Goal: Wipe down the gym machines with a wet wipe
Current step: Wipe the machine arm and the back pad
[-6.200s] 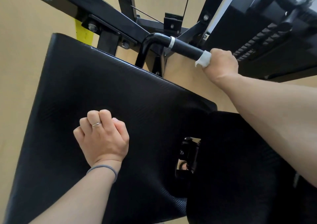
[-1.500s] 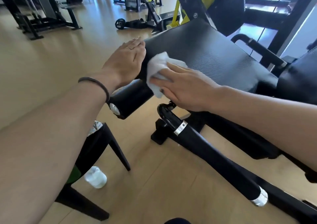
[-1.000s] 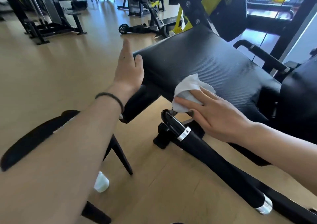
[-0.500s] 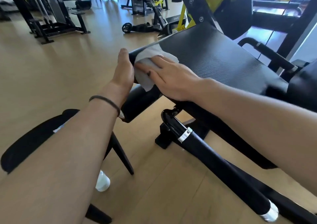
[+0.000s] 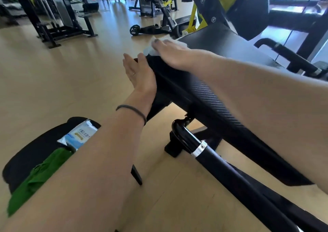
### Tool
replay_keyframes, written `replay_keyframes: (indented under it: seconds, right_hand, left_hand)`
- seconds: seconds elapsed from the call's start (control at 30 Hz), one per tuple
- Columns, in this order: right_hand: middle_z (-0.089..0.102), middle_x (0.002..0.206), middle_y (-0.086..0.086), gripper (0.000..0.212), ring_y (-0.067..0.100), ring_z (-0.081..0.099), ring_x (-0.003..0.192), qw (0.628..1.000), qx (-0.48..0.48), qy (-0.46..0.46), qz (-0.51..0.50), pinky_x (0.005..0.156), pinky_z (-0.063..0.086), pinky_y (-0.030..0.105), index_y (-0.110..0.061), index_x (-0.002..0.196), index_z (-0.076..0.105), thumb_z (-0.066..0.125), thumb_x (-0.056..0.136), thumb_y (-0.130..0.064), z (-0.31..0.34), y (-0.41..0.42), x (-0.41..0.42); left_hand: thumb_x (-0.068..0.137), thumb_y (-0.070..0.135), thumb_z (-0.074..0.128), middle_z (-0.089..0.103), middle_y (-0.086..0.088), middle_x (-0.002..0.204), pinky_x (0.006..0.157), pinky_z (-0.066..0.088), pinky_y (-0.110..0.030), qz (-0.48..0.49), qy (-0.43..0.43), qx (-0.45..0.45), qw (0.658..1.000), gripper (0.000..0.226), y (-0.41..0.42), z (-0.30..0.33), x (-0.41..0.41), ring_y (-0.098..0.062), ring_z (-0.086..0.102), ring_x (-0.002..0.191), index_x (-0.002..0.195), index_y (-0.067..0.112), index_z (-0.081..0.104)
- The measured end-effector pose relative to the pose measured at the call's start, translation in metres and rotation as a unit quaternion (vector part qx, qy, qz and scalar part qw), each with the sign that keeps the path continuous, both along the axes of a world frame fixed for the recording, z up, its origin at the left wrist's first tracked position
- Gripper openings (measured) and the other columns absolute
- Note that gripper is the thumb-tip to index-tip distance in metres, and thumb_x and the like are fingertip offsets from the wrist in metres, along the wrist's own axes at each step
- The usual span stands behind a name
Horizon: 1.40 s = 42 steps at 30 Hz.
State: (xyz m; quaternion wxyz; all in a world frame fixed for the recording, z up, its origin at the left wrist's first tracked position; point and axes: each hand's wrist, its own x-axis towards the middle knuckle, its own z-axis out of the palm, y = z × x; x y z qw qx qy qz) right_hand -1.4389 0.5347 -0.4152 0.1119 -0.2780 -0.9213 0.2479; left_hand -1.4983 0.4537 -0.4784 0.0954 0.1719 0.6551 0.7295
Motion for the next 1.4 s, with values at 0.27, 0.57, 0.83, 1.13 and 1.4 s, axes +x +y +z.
replay_keyframes:
  seconds: [0.27, 0.57, 0.83, 1.13, 1.4]
  right_hand:
    - [0.025, 0.165, -0.016, 0.049, 0.004, 0.018, 0.151, 0.994, -0.002, 0.021, 0.104, 0.11, 0.009, 0.013, -0.034, 0.157, 0.034, 0.017, 0.111, -0.041, -0.017, 0.004, 0.038]
    - [0.036, 0.159, -0.005, 0.053, 0.014, 0.025, 0.148, 0.965, 0.199, 0.006, 0.173, 0.122, 0.015, 0.029, -0.031, 0.162, 0.021, 0.021, 0.109, -0.035, -0.057, -0.012, 0.086]
    - [0.044, 0.14, -0.004, 0.048, 0.021, 0.035, 0.138, 0.946, 0.292, 0.008, 0.139, 0.119, 0.022, 0.031, -0.035, 0.154, 0.041, 0.034, 0.106, -0.03, -0.106, -0.015, 0.19]
    - [0.044, 0.153, 0.001, 0.048, 0.029, 0.035, 0.147, 0.944, 0.312, 0.014, 0.104, 0.122, 0.029, 0.038, -0.026, 0.152, 0.047, 0.042, 0.104, -0.024, -0.153, -0.014, 0.307]
    - [0.061, 0.128, -0.001, 0.052, 0.024, 0.058, 0.12, 0.962, 0.243, -0.071, 0.097, 0.1, 0.05, 0.038, -0.013, 0.135, 0.064, 0.025, 0.107, -0.031, -0.133, -0.029, 0.333]
  left_hand:
    - [0.107, 0.043, 0.029, 0.008, 0.003, 0.169, 0.126, 0.007, -0.035, 0.008, -0.036, 0.047, 0.998, 0.06, 0.004, 0.0, -0.003, -0.013, 0.008, 0.155, 0.161, 0.023, 0.012]
    - [0.11, 0.04, 0.022, 0.004, 0.003, 0.169, 0.125, 0.002, -0.034, 0.008, -0.042, 0.026, 0.999, 0.055, 0.0, 0.0, -0.004, -0.012, 0.004, 0.155, 0.161, 0.021, 0.009]
    - [0.107, 0.052, 0.015, -0.005, 0.005, 0.169, 0.125, -0.003, -0.045, -0.016, -0.032, -0.067, 0.997, 0.06, -0.015, 0.008, 0.008, -0.015, -0.002, 0.156, 0.161, 0.029, -0.001]
    - [0.093, 0.056, 0.039, 0.046, -0.01, 0.146, 0.113, 0.036, -0.05, -0.072, -0.102, -0.143, 0.982, 0.071, -0.043, -0.019, 0.098, -0.031, 0.047, 0.13, 0.151, 0.017, 0.03]
    - [0.103, 0.029, 0.046, 0.04, -0.011, 0.152, 0.097, 0.038, -0.035, -0.109, -0.019, -0.378, 0.919, 0.064, -0.069, 0.013, 0.14, -0.03, 0.045, 0.133, 0.158, 0.01, 0.019]
